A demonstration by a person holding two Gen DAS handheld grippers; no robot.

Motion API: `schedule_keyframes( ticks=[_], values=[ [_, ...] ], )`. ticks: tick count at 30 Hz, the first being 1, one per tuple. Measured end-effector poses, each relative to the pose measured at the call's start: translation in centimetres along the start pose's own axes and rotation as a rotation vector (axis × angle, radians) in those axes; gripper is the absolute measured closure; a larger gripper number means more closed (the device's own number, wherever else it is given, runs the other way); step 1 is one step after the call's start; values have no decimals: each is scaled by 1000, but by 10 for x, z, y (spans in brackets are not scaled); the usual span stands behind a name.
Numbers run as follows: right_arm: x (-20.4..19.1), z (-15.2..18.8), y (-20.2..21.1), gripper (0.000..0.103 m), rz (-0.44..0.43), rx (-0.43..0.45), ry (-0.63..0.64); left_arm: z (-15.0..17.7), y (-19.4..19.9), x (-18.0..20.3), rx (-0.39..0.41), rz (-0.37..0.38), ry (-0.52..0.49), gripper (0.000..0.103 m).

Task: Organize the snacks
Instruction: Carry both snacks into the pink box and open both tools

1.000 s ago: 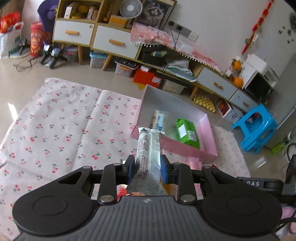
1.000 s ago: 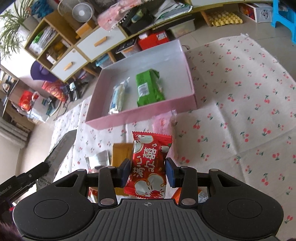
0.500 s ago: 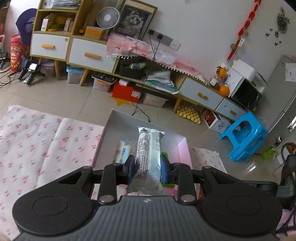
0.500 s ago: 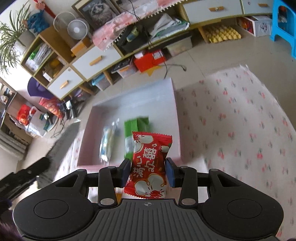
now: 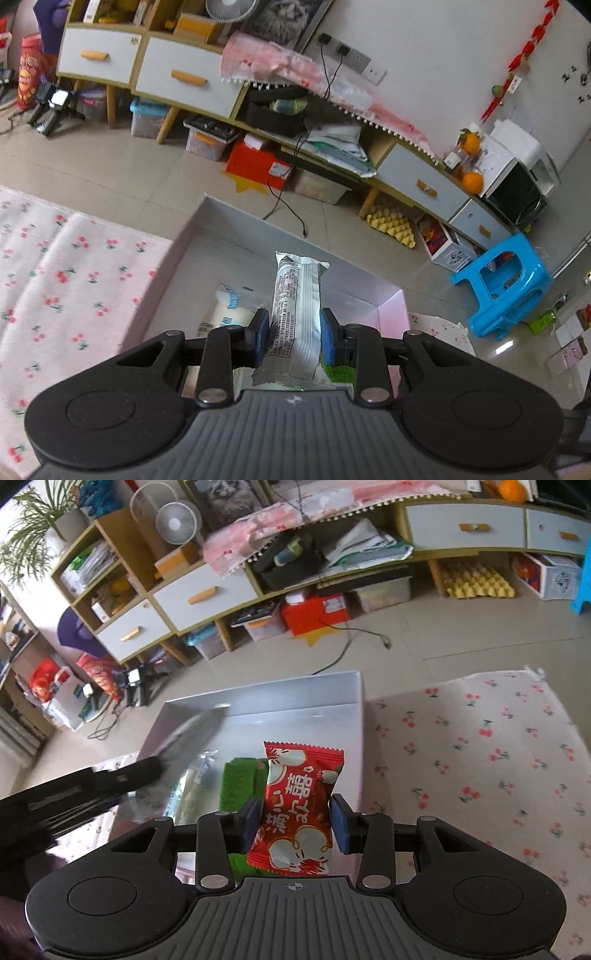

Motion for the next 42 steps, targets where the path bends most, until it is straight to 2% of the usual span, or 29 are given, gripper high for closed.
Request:
schedule_keyframes(
  ticks=[9,16,18,22,26,33,37,42],
  values=[
    [-1,-5,-17,64,-1,2,19,5,-19,-3,-45,-65,6,76],
    [-3,-4,-21,63,20,8,40,4,-25,-4,-82,-88,10,74],
    [-3,-6,-19,61,25,17,35,5,-24,-5,-90,-101,10,71],
    [-2,-7,-16,44,4,14,17,1,-18,-5,-92,-94,14,63],
    [-3,-7,-12,43,8,4,8,-2,-12,-1,-79,-104,-3,52],
    [-9,-8,15,37,31,8,9,4,6,-4,-85,-92,21,49],
    [-11,-4,35,33,40,6,3,7,21,-6,-99,-94,22,43],
    [-12,8,54,31,56,-9,-11,12,42,-11,-101,-95,27,34]
  ],
)
Point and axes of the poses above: each gripper's, at about its wrist camera, not at the fingertips, and y roughly against the way its jaws point, x to its right, z to its underside, the point moved 3 cm from there along -y, roughly the way its jaws point, and after that the axes turned 14 degrees about y, right-handed, at the moved point
